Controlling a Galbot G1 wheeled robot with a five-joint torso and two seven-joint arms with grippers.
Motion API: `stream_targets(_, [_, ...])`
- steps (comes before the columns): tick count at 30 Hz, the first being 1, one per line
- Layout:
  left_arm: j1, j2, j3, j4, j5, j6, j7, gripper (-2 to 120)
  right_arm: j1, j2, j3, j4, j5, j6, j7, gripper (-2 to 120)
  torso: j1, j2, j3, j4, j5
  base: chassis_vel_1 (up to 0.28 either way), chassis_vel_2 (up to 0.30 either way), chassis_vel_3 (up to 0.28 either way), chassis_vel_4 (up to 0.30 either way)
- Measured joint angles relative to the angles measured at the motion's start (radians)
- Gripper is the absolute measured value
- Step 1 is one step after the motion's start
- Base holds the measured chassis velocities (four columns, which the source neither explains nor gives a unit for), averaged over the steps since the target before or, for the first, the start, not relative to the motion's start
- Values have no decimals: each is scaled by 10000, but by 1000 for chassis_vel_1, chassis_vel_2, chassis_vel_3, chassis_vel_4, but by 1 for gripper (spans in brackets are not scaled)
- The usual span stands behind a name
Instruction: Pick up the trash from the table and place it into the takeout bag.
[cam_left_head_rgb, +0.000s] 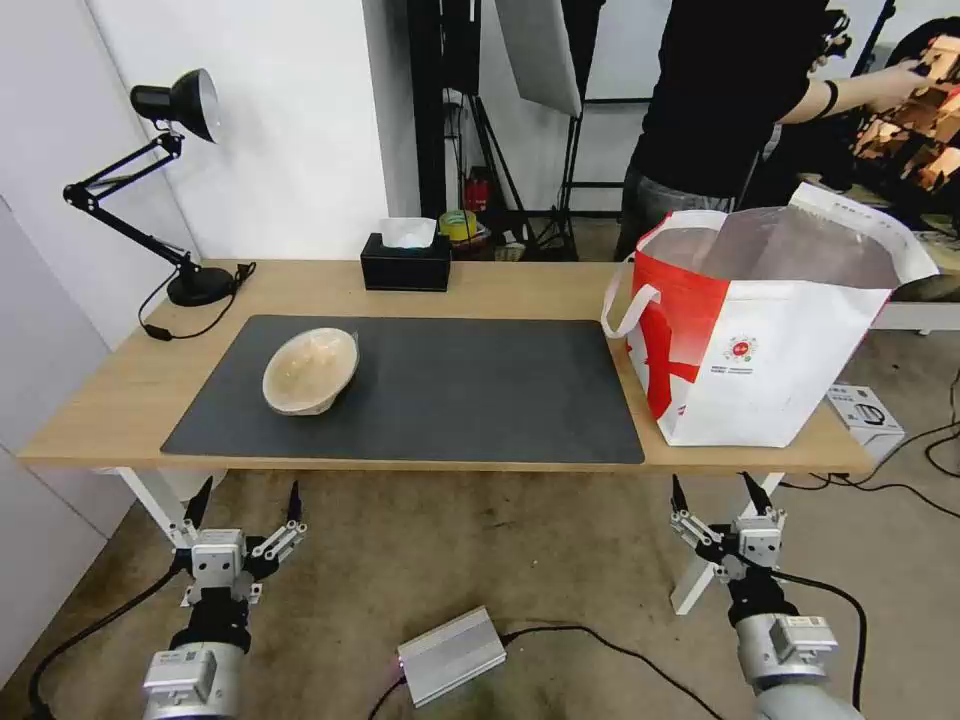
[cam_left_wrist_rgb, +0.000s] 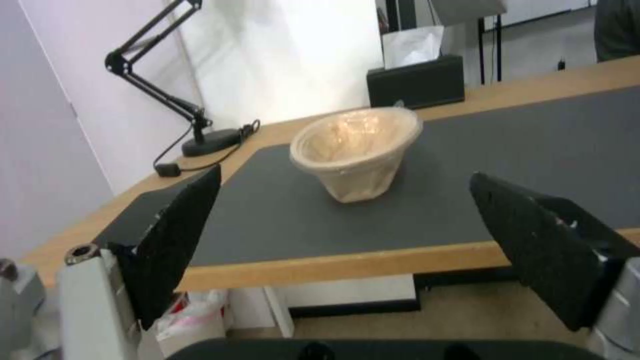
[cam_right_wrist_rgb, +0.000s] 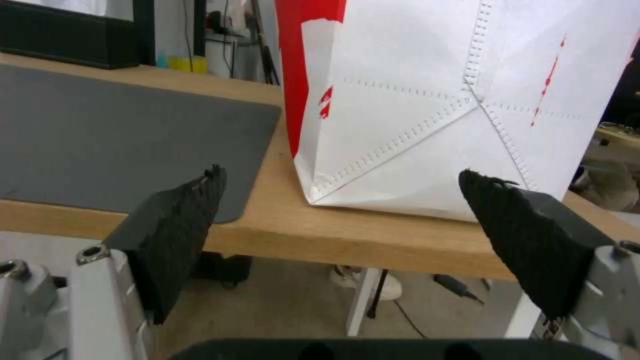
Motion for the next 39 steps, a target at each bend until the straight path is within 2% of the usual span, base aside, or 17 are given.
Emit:
stream_targets(9, [42,77,-102,-529,22,-60,5,100,19,-28,0,-13,7,0,10,94,0,0,0,0,0,0,0,0,0])
stream_targets(12, [38,152,-145,-742,15,-61,5,100,26,-46,-3,-15,8,-2,11,100,0,0,0,1,0,0,0,0,0])
stream_targets(26, [52,580,-309,-1434,-191,93,10,100,48,-90,-49,-20,7,-24,36,100,0,0,0,0,0,0,0,0,0])
stream_targets(33, [-123,1465,-398,-1470,-427,158,69,100,202,-210,-230,-44,7,-57,47,100,0,0,-1,-2,-1,0,0,0,0])
stream_targets(36, [-199,2442,-633,-1179,-502,25,274,100,382,-337,-455,-68,18,-164,47,100,0,0,0,3,-2,0,0,0,0])
stream_targets(38, [-214,2571,-646,-1132,-505,4,310,100,388,-346,-469,-68,19,-178,47,100,0,0,0,2,-3,0,0,0,0])
stream_targets(39, [-271,3128,-661,-907,-510,-118,428,100,402,-362,-488,-66,22,-205,47,100,0,0,0,-1,-2,0,0,0,0])
